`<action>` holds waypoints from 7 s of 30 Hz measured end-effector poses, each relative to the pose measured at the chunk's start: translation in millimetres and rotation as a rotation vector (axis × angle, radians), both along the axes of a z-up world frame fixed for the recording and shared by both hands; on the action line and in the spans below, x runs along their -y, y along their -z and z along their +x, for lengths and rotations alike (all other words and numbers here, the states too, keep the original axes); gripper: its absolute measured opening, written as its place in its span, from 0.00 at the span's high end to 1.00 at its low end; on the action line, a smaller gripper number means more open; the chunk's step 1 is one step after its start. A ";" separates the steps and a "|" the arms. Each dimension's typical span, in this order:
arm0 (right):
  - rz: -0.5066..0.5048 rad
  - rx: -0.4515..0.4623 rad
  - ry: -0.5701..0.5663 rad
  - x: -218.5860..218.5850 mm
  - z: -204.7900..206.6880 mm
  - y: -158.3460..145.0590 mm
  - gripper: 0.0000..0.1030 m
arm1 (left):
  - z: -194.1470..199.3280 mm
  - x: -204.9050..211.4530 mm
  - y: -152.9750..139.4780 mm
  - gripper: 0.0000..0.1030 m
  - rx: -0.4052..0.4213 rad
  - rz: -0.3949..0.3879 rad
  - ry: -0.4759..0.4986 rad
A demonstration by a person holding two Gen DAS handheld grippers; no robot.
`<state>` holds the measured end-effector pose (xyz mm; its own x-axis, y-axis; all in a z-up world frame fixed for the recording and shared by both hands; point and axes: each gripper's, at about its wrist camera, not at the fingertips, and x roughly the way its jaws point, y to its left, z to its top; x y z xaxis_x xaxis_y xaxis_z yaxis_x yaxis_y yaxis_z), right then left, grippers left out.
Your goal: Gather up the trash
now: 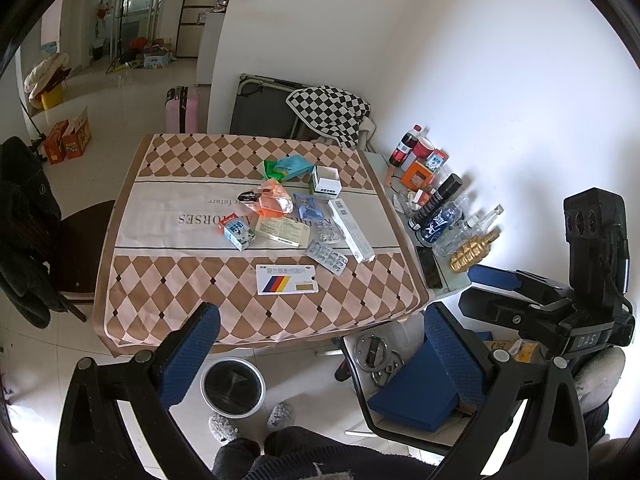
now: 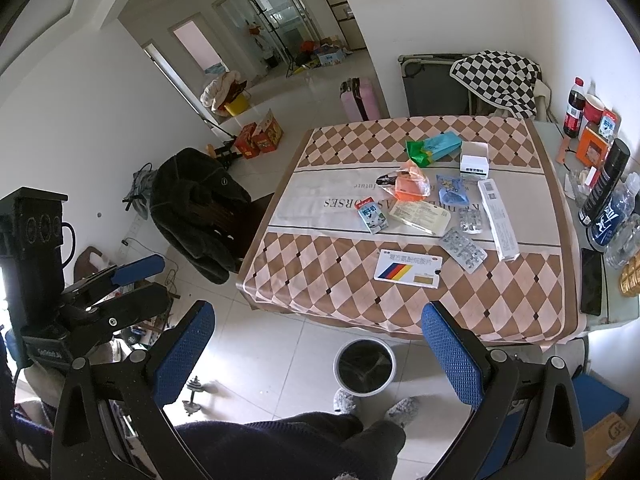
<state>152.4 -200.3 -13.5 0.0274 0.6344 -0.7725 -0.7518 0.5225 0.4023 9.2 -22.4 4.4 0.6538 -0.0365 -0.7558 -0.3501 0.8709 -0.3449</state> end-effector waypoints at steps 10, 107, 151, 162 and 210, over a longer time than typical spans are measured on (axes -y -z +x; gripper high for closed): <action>-0.003 -0.003 -0.004 -4.0 -0.6 -0.5 0.00 | 0.7 0.2 -0.5 0.00 -0.002 -0.001 0.000; -0.489 -0.449 0.274 -8.7 -99.9 367.1 0.50 | -9.5 -28.7 364.5 0.52 -0.690 -0.064 -0.084; -0.790 -0.378 0.156 -50.4 -142.0 682.9 0.01 | -79.8 -42.2 634.3 0.06 -0.905 -0.043 -0.195; -0.746 -0.280 0.171 -45.8 -146.4 558.7 0.01 | -96.4 -28.8 539.3 0.06 -0.844 -0.042 -0.179; -0.851 0.073 -0.853 -201.4 99.2 376.4 0.16 | 86.9 -93.2 420.0 0.01 -0.794 0.003 -0.552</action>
